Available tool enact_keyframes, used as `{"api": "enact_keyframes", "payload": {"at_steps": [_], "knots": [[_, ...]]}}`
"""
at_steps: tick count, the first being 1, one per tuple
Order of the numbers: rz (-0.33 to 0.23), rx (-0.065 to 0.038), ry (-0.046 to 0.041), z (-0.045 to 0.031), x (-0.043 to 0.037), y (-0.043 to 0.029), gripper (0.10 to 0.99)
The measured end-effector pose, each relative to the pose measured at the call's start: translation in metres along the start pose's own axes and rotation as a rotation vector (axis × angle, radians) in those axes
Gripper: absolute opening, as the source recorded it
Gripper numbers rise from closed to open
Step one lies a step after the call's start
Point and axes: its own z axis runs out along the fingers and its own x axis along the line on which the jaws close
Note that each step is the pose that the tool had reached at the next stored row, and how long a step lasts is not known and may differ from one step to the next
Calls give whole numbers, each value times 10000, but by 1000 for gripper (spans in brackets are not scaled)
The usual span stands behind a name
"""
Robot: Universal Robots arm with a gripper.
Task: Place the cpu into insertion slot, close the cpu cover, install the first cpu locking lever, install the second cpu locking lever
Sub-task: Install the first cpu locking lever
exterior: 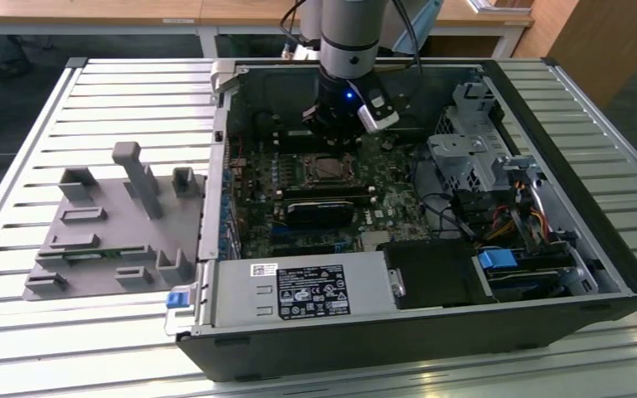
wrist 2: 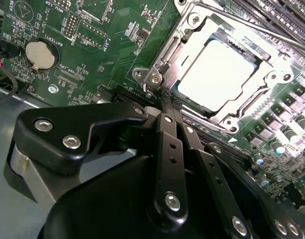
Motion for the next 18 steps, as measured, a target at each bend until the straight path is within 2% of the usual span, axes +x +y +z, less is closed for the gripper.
{"api": "enact_keyframes", "payload": {"at_steps": [6,14,18], "knots": [[0,-23,-6,-9,-1,7,106],[0,-14,0,-175,-4,15,106],[2,-16,-1,-176,-6,15,106]]}}
